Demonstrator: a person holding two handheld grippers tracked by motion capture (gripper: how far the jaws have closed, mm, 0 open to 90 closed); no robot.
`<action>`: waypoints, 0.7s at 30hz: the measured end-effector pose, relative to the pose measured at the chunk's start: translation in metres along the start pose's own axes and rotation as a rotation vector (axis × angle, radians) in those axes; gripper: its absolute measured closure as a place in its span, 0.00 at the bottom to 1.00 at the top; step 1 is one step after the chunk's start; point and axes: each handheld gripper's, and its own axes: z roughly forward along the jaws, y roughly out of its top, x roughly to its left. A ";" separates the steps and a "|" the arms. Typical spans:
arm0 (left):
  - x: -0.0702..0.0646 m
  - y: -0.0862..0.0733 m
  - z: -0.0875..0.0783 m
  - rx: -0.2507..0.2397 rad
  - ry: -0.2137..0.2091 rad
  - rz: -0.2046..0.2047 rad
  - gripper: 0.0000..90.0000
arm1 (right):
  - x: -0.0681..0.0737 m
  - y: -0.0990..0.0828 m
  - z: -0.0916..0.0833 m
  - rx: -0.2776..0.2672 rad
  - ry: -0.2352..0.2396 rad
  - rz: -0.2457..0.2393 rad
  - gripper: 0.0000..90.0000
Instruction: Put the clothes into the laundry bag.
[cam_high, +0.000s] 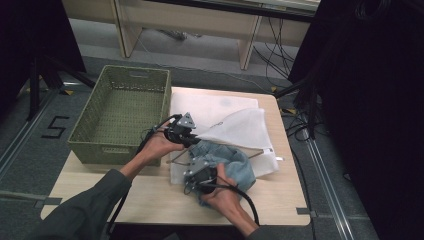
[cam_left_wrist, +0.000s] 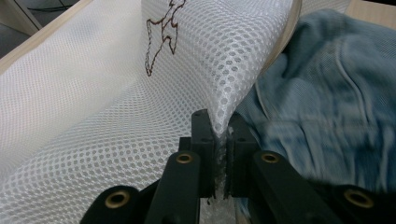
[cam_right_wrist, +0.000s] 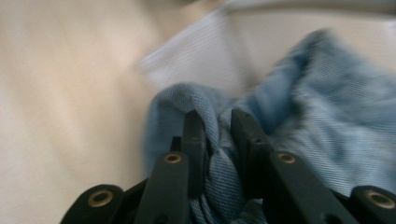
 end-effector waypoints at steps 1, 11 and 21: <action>-0.001 0.001 -0.001 -0.004 -0.004 0.008 0.93 | -0.010 0.000 -0.006 -0.020 -0.013 0.049 0.86; -0.001 0.004 -0.003 -0.012 -0.011 0.014 0.93 | -0.089 -0.015 0.023 -0.054 -0.105 0.373 0.79; 0.002 0.003 -0.006 -0.023 0.002 0.009 0.93 | -0.087 -0.007 -0.026 -0.198 0.043 0.414 0.50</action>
